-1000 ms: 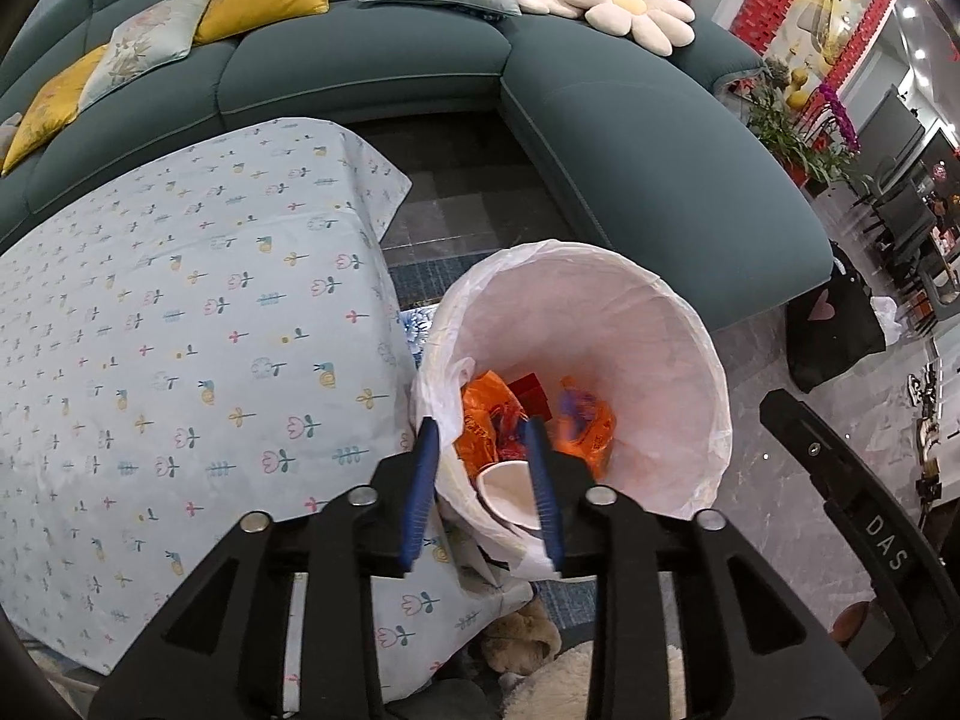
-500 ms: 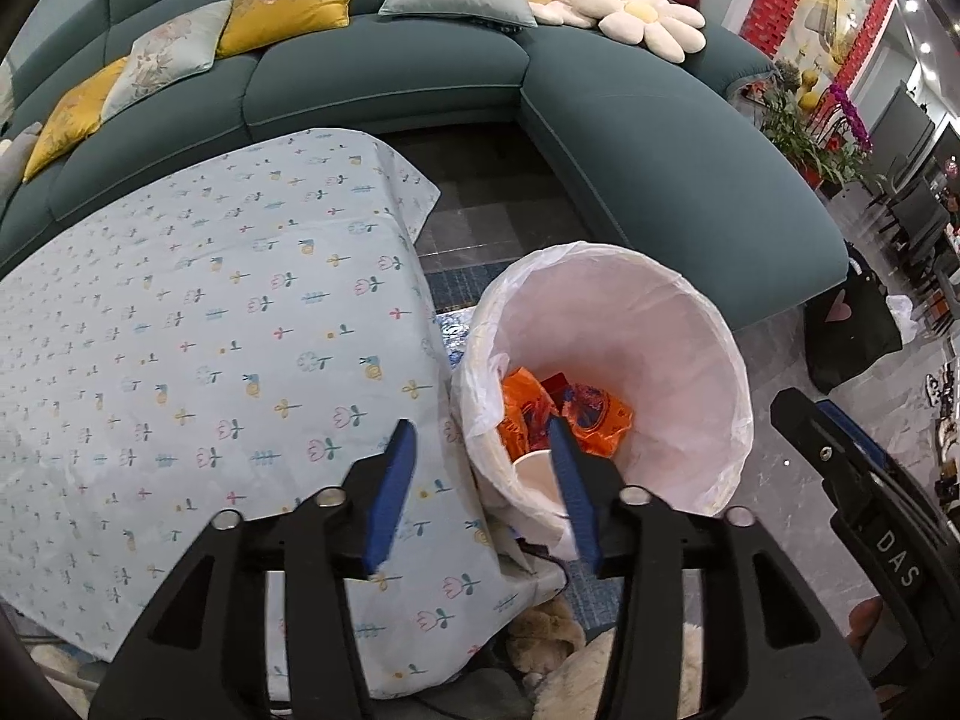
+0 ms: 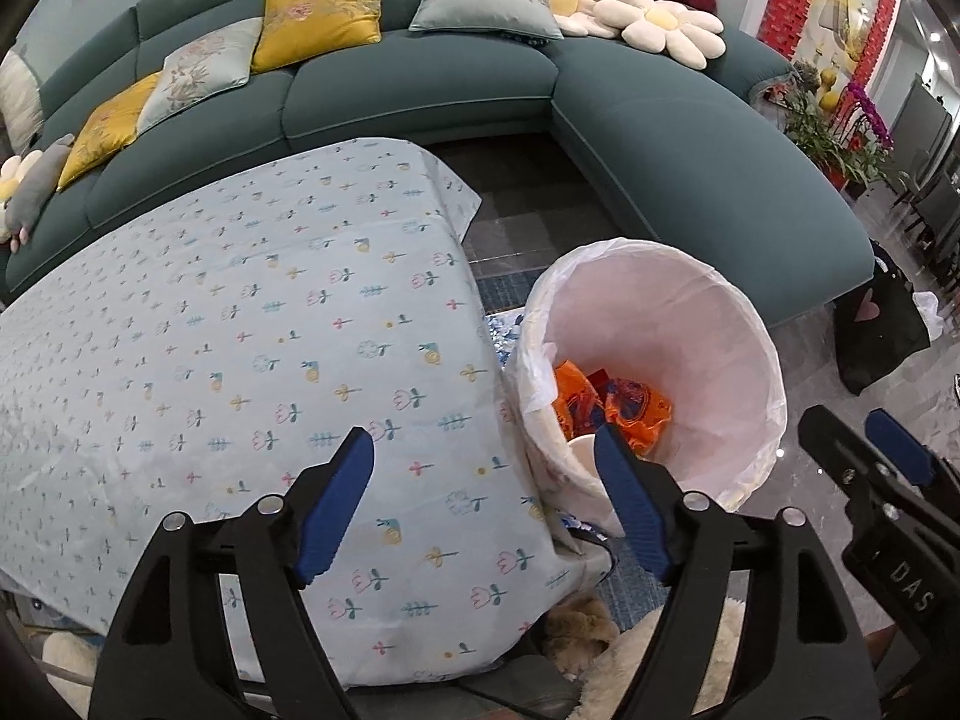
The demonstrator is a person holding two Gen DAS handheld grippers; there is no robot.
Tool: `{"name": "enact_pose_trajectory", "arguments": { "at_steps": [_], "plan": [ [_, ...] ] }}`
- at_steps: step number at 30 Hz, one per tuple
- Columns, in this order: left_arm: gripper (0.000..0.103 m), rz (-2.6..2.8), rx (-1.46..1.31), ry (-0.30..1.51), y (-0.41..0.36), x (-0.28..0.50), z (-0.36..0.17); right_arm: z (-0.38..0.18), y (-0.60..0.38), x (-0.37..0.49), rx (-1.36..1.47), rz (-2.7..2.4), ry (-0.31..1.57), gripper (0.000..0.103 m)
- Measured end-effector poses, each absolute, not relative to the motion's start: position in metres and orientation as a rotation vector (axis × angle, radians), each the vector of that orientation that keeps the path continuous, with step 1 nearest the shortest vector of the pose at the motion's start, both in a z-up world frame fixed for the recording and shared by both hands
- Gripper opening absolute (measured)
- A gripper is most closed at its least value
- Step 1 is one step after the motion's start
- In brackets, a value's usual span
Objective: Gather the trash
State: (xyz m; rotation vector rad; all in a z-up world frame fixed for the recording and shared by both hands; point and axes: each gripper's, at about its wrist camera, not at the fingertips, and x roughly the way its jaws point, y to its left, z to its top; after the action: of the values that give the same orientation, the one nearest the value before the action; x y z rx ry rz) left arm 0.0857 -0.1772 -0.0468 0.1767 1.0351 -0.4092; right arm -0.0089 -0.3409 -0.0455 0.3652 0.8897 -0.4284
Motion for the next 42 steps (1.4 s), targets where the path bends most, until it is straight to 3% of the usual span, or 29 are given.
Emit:
{"name": "enact_pose_trajectory", "arguments": {
  "at_steps": [3, 9, 22, 24, 42],
  "plan": [
    [0.073, -0.4, 0.181, 1.033, -0.174, 0.083, -0.048, -0.044, -0.337, -0.01, 0.355, -0.424, 0.894, 0.085],
    [0.083, -0.377, 0.185, 1.025, -0.168, 0.08, -0.049, -0.043, -0.33, -0.01, 0.318, -0.398, 0.898, 0.086],
    [0.085, -0.345, 0.17, 1.042, -0.159, 0.08, -0.056, -0.049, -0.32, -0.012, 0.268, -0.379, 0.912, 0.088],
    [0.085, -0.341, 0.168, 1.045, -0.159, 0.08, -0.057, -0.05, -0.319, -0.011, 0.26, -0.372, 0.916, 0.098],
    [0.085, -0.335, 0.185, 1.056, -0.163, 0.076, -0.065, -0.057, -0.316, -0.012, 0.251, -0.374, 0.922, 0.096]
  ]
}}
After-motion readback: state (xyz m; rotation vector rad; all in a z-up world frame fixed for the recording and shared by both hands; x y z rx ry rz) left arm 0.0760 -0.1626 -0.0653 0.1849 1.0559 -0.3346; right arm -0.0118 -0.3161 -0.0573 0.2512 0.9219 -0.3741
